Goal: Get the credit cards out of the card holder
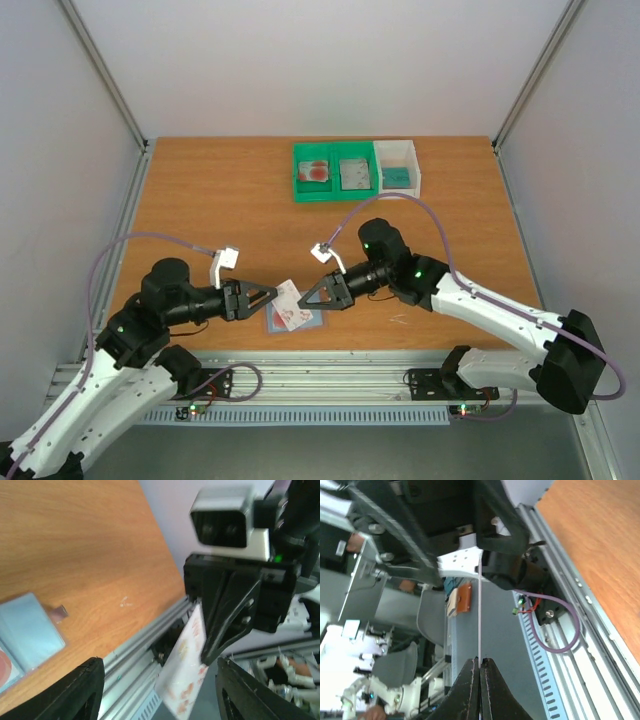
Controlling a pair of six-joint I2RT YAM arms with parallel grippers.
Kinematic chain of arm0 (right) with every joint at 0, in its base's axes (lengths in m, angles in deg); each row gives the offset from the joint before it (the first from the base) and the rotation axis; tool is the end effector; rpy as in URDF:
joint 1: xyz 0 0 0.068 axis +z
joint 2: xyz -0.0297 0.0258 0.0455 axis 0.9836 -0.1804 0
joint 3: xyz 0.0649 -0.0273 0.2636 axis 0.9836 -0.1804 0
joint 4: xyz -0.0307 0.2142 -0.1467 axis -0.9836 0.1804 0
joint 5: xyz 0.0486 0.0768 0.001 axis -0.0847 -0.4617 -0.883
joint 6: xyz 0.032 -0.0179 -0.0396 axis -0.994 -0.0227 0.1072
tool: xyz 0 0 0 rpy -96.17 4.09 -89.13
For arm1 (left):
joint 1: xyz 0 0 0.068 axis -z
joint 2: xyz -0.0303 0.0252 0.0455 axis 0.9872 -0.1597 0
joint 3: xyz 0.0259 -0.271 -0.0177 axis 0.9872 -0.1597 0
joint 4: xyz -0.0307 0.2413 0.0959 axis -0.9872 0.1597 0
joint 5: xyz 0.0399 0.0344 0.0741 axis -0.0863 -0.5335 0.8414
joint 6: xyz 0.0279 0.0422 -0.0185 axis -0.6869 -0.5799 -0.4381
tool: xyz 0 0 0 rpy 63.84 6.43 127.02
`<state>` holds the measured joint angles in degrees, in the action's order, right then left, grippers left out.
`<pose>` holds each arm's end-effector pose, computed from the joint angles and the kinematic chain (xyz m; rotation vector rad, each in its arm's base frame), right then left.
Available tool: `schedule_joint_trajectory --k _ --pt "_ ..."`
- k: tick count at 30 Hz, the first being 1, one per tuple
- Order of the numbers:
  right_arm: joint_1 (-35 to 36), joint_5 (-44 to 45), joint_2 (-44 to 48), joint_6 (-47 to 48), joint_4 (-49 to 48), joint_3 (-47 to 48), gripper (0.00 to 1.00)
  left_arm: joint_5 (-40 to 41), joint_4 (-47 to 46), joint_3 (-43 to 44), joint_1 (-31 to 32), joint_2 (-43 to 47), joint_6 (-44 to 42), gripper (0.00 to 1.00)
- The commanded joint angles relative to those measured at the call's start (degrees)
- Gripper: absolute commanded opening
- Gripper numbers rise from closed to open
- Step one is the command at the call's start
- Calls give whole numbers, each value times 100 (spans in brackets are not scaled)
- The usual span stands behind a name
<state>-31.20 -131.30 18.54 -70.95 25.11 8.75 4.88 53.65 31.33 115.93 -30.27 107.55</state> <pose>0.1487 0.2112 0.2810 -1.2894 1.7819 1.5943 0.0822 -0.0801 0.2957 0.2212 2.1414 -1.4044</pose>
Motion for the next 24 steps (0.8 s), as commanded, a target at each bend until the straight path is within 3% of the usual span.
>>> schedule_joint_trajectory --k 1,5,11,16,21,24 --pt "-24 -806 129 1396 1714 611 1 -1031 848 473 9 -340 -1051 59" --pt "-19 -930 63 1818 2300 992 1 -1465 817 589 13 -591 -1331 43" --pt "-18 -832 8 2123 2711 1212 3 -2088 52 418 11 -799 -1122 2" --pt "-22 -228 120 2008 2663 1131 12 -2019 -173 303 12 -784 -989 0" --pt "-32 627 375 1374 2168 842 37 -1640 -284 223 13 -727 -894 0" --pt "-41 1261 585 669 1690 617 47 -1255 -479 136 13 -686 -732 0"
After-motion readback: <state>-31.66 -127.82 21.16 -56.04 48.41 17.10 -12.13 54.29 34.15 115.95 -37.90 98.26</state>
